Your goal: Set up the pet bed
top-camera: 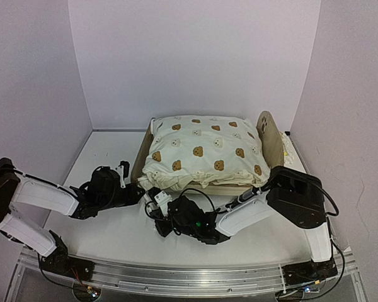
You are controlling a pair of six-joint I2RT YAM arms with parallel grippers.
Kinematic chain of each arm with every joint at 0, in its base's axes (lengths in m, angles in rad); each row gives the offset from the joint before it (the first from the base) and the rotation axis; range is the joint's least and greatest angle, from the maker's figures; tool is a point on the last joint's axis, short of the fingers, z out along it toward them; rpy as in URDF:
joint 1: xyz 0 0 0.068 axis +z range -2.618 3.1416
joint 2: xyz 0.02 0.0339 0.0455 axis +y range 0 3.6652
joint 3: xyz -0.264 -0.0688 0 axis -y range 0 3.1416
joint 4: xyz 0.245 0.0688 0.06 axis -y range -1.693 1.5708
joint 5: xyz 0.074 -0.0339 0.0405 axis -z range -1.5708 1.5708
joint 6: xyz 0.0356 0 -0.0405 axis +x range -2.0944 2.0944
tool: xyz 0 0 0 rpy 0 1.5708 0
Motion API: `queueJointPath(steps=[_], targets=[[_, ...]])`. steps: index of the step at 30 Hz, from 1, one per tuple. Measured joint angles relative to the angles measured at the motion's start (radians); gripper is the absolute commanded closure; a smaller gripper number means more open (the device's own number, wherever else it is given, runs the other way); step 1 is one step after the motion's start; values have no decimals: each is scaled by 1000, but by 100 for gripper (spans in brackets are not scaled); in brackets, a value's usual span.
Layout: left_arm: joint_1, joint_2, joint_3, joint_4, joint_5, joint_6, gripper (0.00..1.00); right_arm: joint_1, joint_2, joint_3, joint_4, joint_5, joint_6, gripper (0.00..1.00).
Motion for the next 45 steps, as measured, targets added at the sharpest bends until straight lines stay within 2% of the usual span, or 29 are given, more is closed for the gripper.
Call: queueJointPath(steps=[10,26,36,45], targets=[[0,-100,-34,-33,2,23,100,0,-16,57,-71,98,-20,100],[0,-180,-59,-86,49,52,100,-34,-13,215,-197,125,-67,100],[0,-217,-67,-92,73,69,100,-62,18,267,-261,108,-66,100],[0,-238,-67,-99,116,80,100,-68,59,304,-274,2,-63,100]])
